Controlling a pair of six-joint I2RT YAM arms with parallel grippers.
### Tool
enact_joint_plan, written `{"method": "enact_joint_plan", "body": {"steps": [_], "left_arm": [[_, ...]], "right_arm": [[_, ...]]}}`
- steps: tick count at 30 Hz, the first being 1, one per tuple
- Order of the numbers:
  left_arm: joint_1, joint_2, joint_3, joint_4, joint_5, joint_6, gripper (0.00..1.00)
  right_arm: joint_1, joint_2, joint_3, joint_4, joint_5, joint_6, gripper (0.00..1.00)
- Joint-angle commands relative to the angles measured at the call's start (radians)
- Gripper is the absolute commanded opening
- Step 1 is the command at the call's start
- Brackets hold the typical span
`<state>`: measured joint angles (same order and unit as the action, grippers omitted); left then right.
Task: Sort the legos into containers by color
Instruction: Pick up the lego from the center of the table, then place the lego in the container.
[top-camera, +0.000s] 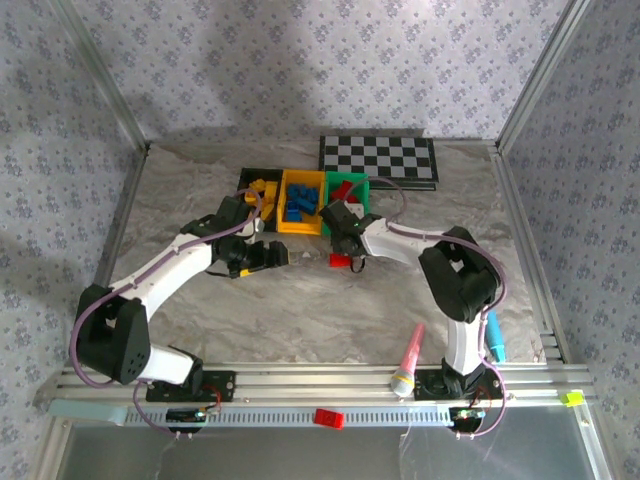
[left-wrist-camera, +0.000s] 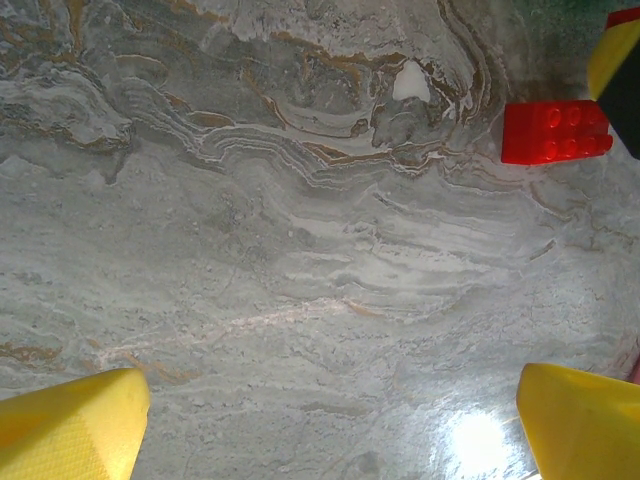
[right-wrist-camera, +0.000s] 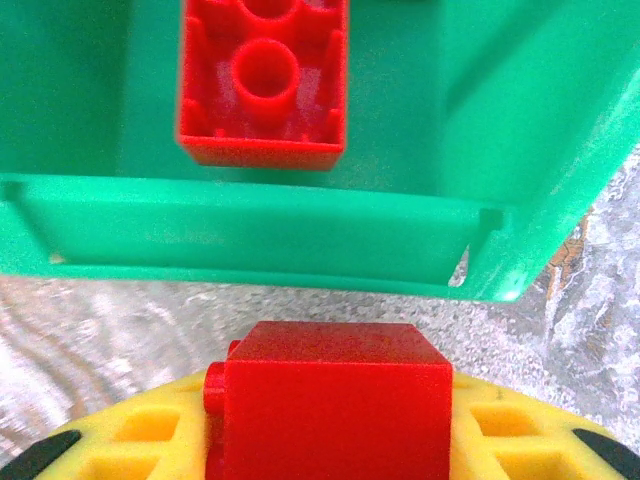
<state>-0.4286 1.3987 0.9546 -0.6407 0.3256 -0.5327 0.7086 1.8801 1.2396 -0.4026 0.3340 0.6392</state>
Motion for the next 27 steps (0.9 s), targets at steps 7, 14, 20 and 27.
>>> {"method": "enact_joint_plan", "body": {"steps": [7,14,20,27], "left_arm": [[-0.035,0.055,0.066,0.015,0.018,0.008,0.94],[-0.073,0.084,0.106,0.002,0.009,0.007,0.94],[-0.105,0.083,0.103,0.001,-0.003,-0.01,0.94],[-0.13,0.075,0.086,0.004,-0.011,-0.027,0.94]], "right_arm": [[0.041,-0.166,-0.038,0.015,0.039,-0.053,0.36],[0.007,-0.243,0.026,0.02,0.036,-0.121,0.37],[-0.091,-0.202,0.129,0.049,-0.067,-0.159,0.37],[-0.175,-0.071,0.264,0.019,-0.188,-0.161,0.38]]}}
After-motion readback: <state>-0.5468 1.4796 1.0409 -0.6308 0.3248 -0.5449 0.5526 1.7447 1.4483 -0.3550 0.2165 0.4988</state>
